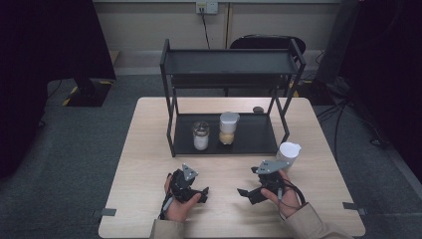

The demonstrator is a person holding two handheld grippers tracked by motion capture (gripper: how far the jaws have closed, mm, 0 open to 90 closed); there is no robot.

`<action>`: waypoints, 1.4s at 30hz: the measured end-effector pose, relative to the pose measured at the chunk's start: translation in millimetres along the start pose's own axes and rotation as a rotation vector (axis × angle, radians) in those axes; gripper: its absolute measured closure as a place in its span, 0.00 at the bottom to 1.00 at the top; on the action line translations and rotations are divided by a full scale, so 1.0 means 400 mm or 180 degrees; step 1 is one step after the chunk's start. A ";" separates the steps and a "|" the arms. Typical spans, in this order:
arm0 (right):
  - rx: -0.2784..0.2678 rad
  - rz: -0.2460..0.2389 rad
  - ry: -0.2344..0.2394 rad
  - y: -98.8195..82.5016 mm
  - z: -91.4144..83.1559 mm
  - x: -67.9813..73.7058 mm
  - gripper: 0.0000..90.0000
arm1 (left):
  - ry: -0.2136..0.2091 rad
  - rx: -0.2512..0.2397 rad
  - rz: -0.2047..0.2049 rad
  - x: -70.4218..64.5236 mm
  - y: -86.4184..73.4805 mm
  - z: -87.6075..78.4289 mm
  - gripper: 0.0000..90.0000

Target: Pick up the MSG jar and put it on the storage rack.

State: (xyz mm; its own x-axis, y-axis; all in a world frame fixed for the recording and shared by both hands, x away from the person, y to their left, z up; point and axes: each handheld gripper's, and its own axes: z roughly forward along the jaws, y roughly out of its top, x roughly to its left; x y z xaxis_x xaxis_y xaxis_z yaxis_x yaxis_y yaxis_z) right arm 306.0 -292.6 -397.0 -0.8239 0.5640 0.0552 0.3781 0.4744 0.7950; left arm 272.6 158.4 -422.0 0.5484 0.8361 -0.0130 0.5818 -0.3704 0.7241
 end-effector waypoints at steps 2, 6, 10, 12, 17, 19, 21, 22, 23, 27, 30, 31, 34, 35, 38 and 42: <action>-0.0002 -0.0001 0.0004 -0.007 -0.004 -0.001 0.01 | 0.0000 -0.0001 -0.0001 0.000 0.000 0.000 0.00; 0.0012 -0.0011 0.0003 -0.019 -0.012 -0.002 0.01 | 0.0000 0.0000 0.0000 0.000 0.000 0.000 0.00; 0.0019 -0.0008 -0.0011 -0.030 -0.023 -0.003 0.01 | 0.0000 0.0000 -0.0001 0.000 0.000 0.000 0.00; 0.0012 -0.0002 -0.0014 -0.038 -0.029 -0.005 0.01 | 0.0000 0.0000 -0.0001 0.000 0.000 0.000 0.00; 0.0027 -0.0013 -0.0035 -0.050 -0.043 -0.004 0.01 | 0.0000 0.0000 -0.0001 0.000 0.000 0.000 0.00; 0.0025 -0.0011 -0.0038 -0.056 -0.049 -0.005 0.02 | 0.0000 0.0000 -0.0001 0.000 0.000 0.000 0.00; 0.0028 -0.0023 -0.0059 -0.061 -0.055 -0.004 0.01 | 0.0000 0.0000 -0.0001 0.000 0.000 0.000 0.00; 0.0029 -0.0022 -0.0061 -0.063 -0.058 -0.004 0.01 | 0.0000 0.0000 -0.0001 0.000 0.000 0.000 0.00; 0.0024 -0.0015 -0.0061 -0.066 -0.061 -0.004 0.02 | 0.0000 0.0000 -0.0001 0.000 0.000 0.000 0.00; 0.0023 -0.0010 -0.0077 -0.072 -0.073 -0.006 0.01 | 0.0000 0.0000 -0.0001 0.000 0.000 0.000 0.00; 0.0021 -0.0018 -0.0082 -0.075 -0.079 -0.007 0.02 | 0.0000 0.0000 -0.0001 0.000 0.000 0.000 0.00; 0.0025 -0.0016 -0.0084 -0.076 -0.081 -0.007 0.02 | 0.0001 0.0000 -0.0001 0.000 0.000 0.000 0.00; 0.0023 -0.0024 -0.0091 -0.082 -0.086 -0.007 0.02 | 0.0001 0.0000 -0.0001 0.000 0.000 0.000 0.00; 0.0017 -0.0026 -0.0091 -0.084 -0.088 -0.007 0.01 | 0.0000 0.0000 0.0000 0.000 0.000 0.000 0.00; 0.0023 -0.0019 -0.0100 -0.090 -0.094 -0.008 0.01 | 0.0000 -0.0001 -0.0002 0.000 0.000 0.000 0.00; 0.0017 -0.0012 -0.0126 -0.100 -0.106 -0.011 0.02 | 0.0000 0.0000 -0.0001 0.000 0.000 0.000 0.00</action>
State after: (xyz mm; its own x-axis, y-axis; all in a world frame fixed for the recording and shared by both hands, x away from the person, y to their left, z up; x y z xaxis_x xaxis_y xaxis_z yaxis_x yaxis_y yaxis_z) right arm 276.5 -342.7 -403.4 -0.8080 0.5885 0.0282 0.3774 0.4802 0.7918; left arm 272.6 158.3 -422.0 0.5482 0.8363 -0.0131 0.5820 -0.3702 0.7240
